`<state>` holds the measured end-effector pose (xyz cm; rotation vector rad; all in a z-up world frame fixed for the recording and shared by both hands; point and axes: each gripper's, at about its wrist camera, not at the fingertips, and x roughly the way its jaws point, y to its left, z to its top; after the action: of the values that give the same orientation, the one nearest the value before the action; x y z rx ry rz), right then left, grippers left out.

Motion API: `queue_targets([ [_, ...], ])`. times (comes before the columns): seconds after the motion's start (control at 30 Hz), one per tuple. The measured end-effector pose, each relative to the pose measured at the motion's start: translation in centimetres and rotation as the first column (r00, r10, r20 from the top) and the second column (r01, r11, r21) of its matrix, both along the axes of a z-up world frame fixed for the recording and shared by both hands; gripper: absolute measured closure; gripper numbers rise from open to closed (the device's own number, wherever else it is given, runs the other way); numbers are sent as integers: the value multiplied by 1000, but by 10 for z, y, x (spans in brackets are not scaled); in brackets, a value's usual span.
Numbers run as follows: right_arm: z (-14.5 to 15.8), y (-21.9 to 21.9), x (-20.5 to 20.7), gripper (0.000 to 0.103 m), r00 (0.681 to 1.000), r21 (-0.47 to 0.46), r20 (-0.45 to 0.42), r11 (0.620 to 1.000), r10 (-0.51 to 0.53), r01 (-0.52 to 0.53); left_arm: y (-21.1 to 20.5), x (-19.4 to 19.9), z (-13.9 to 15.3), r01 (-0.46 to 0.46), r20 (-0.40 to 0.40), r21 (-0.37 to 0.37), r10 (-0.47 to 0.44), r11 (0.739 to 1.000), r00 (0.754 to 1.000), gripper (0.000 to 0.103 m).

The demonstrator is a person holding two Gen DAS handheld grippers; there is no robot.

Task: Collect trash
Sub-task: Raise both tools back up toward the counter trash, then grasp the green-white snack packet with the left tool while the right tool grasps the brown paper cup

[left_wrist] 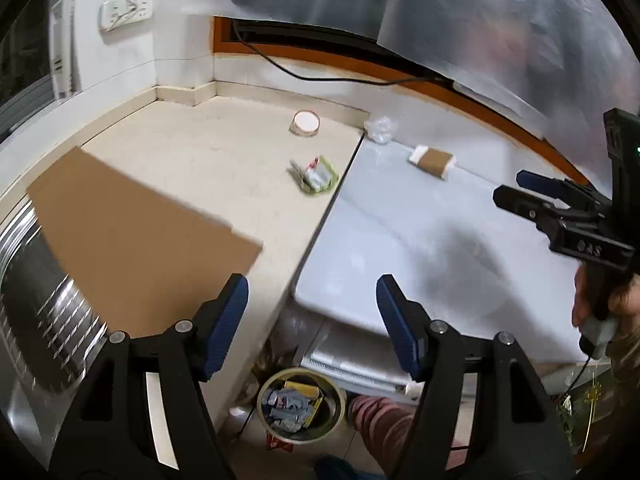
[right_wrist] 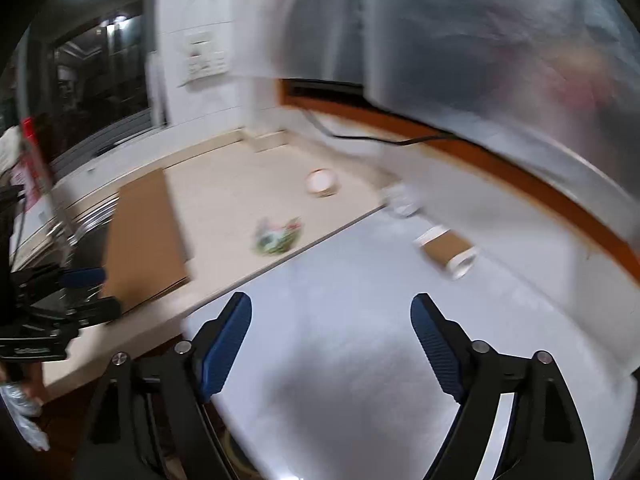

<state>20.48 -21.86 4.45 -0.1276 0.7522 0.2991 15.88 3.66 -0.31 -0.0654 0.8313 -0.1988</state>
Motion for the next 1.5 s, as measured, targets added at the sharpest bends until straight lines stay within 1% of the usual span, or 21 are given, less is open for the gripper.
queue_targets([
  [0.1, -3, -20, 50, 18, 1000, -37, -12, 999, -17, 17, -9, 42, 1, 7, -20, -10, -7, 1000, 1000, 37],
  [0.2, -14, -38, 94, 18, 1000, -68, -13, 997, -21, 20, -19, 85, -5, 11, -56, -31, -12, 999, 998, 37],
  [0.3, -28, -52, 128, 17, 999, -107, -6, 994, -34, 33, -29, 128, -20, 5, -104, -47, -10, 999, 995, 37],
  [0.4, -49, -66, 160, 17, 999, -148, -22, 988, -47, 43, -36, 164, -39, -5, -154, -49, -3, 999, 988, 37],
  [0.6, -90, -87, 198, 17, 994, -173, -83, 984, -67, 52, -43, 227, -79, -63, -245, -42, 50, 997, 968, 37],
  [0.77, -115, -91, 214, 17, 991, -195, -120, 980, -65, 41, -43, 260, -105, -105, -304, -47, 86, 993, 949, 37],
  [0.8, -119, -93, 219, 17, 989, -198, -132, 979, -67, 40, -43, 263, -109, -114, -313, -45, 95, 992, 945, 37],
  [0.87, -125, -95, 221, 18, 987, -179, -149, 983, -67, 40, -45, 267, -109, -119, -293, -33, 105, 992, 950, 37],
  [0.93, -130, -94, 224, 32, 985, -152, -158, 988, -62, 38, -47, 272, -110, -124, -291, -35, 109, 992, 951, 37],
  [1.0, -131, -97, 222, 33, 986, -134, -156, 990, -63, 42, -46, 271, -110, -127, -292, -41, 110, 991, 950, 39],
  [1.07, -130, -96, 217, 35, 987, -127, -148, 991, -54, 36, -47, 270, -110, -124, -291, -48, 105, 991, 951, 60],
  [1.1, -130, -94, 213, 38, 989, -138, -140, 990, -50, 31, -47, 269, -109, -119, -294, -56, 98, 991, 951, 62],
  [1.13, -128, -92, 208, 40, 991, -154, -122, 988, -45, 26, -48, 267, -110, -116, -295, -69, 90, 991, 951, 68],
  [1.17, -126, -91, 203, 44, 993, -157, -108, 987, -44, 26, -46, 263, -108, -115, -293, -77, 88, 990, 952, 72],
  [1.23, -122, -88, 198, 52, 994, -147, -97, 988, -50, 36, -44, 254, -104, -117, -271, -80, 91, 990, 958, 76],
  [1.27, -116, -88, 194, 67, 995, -139, -79, 989, -56, 45, -44, 251, -103, -115, -261, -81, 90, 990, 961, 78],
  [1.3, -108, -92, 190, 74, 996, -102, -73, 994, -58, 50, -42, 247, -100, -115, -252, -85, 90, 990, 964, 80],
  [1.33, -103, -94, 189, 76, 994, -68, -88, 996, -57, 51, -42, 244, -98, -115, -247, -88, 90, 989, 965, 81],
  [1.37, -101, -94, 187, 77, 993, -61, -102, 997, -59, 53, -42, 241, -96, -114, -244, -87, 90, 990, 966, 81],
  [1.43, -101, -91, 180, 78, 994, -97, -100, 994, -52, 42, -41, 234, -91, -107, -230, -78, 87, 991, 969, 82],
  [1.5, -99, -90, 174, 79, 994, -107, -99, 994, -49, 38, -41, 227, -85, -98, -214, -74, 80, 992, 973, 82],
])
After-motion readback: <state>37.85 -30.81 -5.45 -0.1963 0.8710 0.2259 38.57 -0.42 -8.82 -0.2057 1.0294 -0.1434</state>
